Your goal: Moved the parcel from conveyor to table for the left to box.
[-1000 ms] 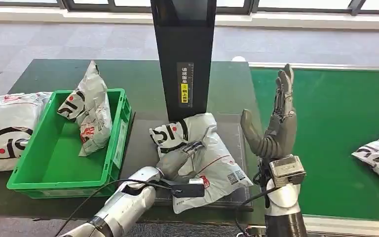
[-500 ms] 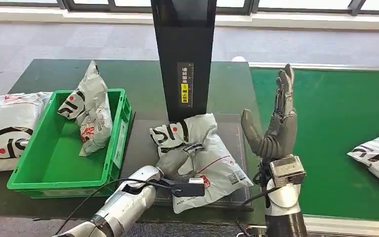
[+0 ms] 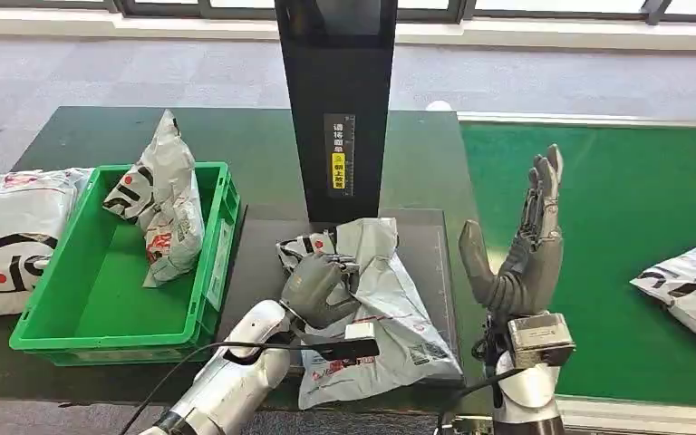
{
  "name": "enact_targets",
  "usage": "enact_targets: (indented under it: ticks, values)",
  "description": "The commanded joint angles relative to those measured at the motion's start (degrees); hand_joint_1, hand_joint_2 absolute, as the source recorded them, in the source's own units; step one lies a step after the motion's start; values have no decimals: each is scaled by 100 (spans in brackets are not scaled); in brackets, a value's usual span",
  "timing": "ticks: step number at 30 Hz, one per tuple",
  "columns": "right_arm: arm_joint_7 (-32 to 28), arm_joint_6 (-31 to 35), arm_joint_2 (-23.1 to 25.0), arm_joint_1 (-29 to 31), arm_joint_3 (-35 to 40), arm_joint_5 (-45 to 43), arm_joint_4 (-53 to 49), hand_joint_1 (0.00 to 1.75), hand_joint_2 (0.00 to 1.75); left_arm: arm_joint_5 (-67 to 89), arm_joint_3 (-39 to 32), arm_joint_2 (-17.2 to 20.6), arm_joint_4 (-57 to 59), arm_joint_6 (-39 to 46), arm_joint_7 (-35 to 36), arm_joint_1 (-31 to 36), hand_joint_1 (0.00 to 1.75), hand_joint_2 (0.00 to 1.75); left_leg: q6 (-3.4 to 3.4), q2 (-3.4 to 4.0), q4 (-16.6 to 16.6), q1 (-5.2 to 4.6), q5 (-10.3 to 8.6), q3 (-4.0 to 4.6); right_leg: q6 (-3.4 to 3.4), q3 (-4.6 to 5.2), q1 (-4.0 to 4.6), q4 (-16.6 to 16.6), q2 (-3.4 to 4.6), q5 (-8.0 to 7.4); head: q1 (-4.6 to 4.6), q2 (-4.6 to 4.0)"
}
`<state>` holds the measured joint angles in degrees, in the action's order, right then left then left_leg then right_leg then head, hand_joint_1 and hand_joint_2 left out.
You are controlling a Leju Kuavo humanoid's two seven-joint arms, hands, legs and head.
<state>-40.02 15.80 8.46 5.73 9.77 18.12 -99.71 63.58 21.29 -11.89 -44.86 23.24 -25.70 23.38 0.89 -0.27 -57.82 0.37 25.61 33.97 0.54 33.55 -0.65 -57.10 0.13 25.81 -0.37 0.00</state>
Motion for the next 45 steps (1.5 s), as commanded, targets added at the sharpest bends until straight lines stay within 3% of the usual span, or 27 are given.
enact_targets:
  ticks: [1,33,41,45]
  values:
    - [2,160,-411,-148,273,-132,-210,0,175,-186,-246,129,-1112,274,-111,-483,175,175,-2,13,7,-2,1,-9,-2,-5,-1,6,10,-3,0,0]
    - [2,-211,-103,325,183,-118,232,0,175,-126,-810,142,-1822,841,196,-827,175,175,-2,17,7,0,4,-8,-2,-6,1,5,15,-2,0,0]
    - [2,-276,-44,299,158,-95,275,0,175,551,-1747,515,-2829,1676,796,-914,175,175,0,26,8,3,3,-7,-5,-1,4,3,24,-5,0,0]
    - [2,-284,-21,310,117,-75,399,0,175,653,-2998,644,-3699,1676,523,-909,175,175,3,37,2,8,5,-1,-5,6,8,-5,35,-6,0,0]
